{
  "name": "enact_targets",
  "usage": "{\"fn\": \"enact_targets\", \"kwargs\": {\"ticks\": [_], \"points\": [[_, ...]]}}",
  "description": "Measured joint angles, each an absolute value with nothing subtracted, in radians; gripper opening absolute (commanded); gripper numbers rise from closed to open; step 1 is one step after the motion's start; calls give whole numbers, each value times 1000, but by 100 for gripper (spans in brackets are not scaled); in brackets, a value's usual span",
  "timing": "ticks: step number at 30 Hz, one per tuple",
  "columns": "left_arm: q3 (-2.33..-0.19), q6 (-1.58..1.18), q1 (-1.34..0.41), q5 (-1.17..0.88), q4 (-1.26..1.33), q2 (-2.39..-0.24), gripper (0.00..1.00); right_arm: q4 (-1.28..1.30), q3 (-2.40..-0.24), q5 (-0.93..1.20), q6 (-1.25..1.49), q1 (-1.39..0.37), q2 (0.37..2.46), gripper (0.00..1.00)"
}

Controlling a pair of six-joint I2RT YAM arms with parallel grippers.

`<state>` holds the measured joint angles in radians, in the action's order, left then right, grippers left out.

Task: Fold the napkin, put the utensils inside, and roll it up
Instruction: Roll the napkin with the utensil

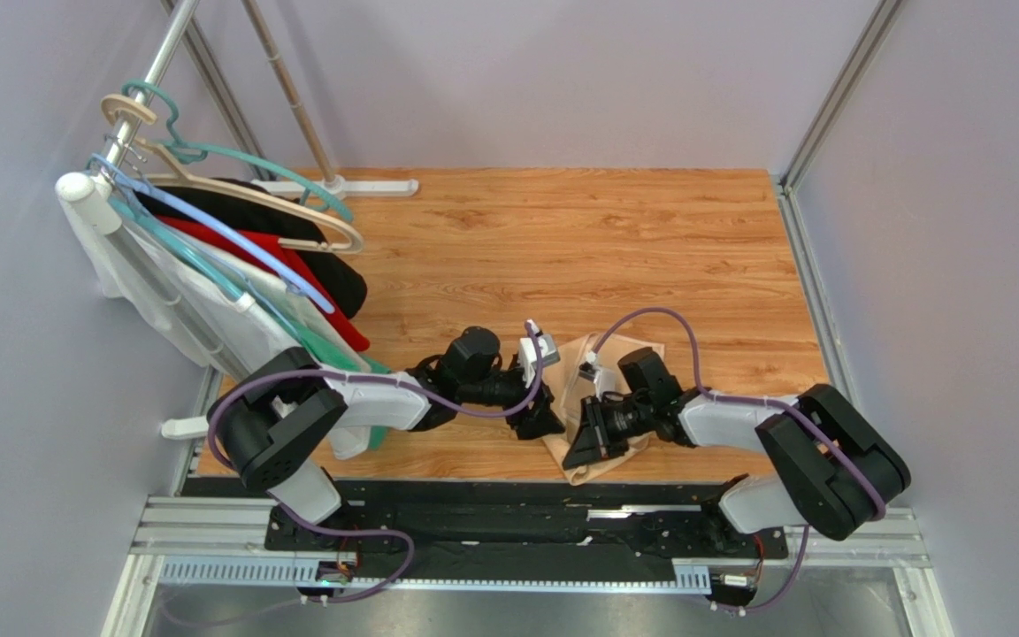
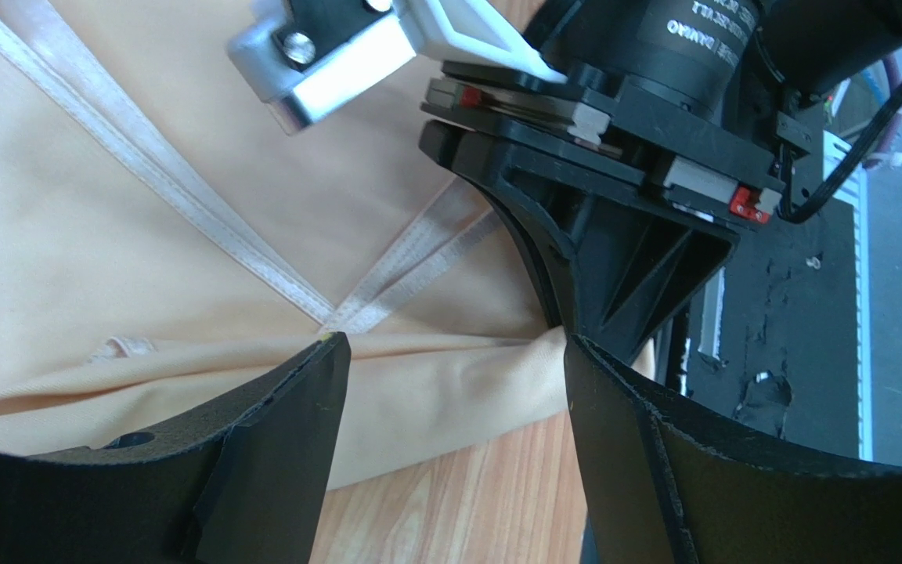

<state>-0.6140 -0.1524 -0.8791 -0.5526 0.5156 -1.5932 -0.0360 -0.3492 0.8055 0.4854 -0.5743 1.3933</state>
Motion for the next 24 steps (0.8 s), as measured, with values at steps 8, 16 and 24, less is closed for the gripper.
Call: {"fn": "enact_targets", "kwargs": {"ticks": [8, 16, 24], "points": [[-615, -139, -929, -548, 493, -1601, 77, 12, -351, 816, 457, -550, 1378, 0], [-697, -113, -957, -550, 449, -1677, 77, 51, -361, 824, 439, -526, 1374, 0], [-723, -78, -961, -585, 358, -1678, 76, 147, -411, 804, 402, -498, 1371, 0]]}}
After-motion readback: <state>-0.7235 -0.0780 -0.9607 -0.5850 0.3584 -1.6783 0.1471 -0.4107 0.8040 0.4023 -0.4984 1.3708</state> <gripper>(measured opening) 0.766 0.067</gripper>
